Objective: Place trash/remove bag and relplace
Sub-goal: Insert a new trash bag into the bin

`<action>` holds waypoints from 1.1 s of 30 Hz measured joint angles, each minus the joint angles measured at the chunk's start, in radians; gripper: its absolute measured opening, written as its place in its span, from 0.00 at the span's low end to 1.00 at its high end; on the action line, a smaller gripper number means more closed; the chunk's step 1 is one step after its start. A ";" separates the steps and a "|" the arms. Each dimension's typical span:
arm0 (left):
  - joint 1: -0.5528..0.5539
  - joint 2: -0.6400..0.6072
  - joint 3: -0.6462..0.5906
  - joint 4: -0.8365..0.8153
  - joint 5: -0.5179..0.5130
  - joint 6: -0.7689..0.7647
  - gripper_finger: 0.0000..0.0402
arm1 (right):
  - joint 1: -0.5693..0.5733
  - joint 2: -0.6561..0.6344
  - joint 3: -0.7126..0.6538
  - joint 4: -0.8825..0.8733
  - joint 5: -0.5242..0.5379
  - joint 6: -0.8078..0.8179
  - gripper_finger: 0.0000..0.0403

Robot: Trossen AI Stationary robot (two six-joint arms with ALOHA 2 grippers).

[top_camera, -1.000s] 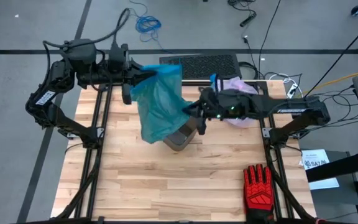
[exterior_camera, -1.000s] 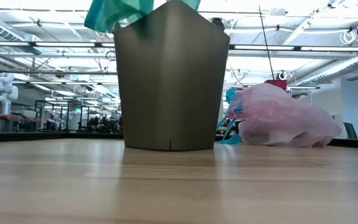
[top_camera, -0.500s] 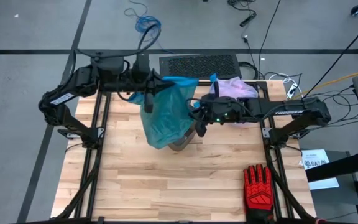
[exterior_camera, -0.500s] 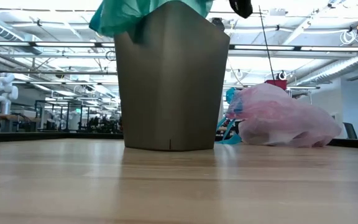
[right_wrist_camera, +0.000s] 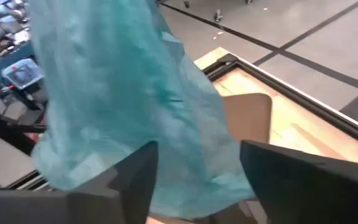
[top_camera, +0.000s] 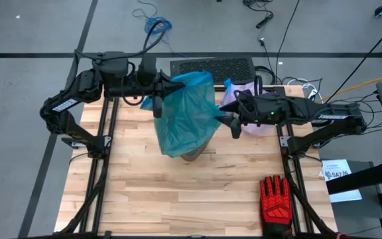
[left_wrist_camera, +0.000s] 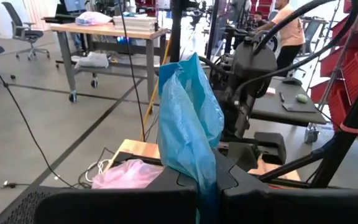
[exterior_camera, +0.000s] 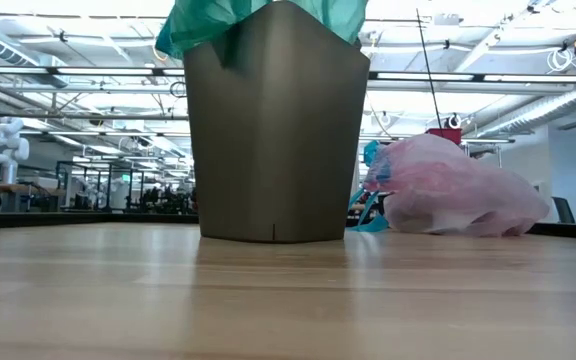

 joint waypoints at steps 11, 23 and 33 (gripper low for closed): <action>0.019 0.000 0.000 -0.015 -0.035 0.000 0.00 | 0.112 0.002 0.001 0.226 -0.043 -0.217 0.64; 0.063 0.001 0.000 -0.018 -0.034 -0.001 0.00 | 0.206 0.171 0.001 0.501 -0.026 -0.467 0.34; 0.070 0.001 -0.001 -0.017 -0.034 -0.003 0.00 | 0.118 0.300 0.002 0.466 -0.024 -0.340 0.02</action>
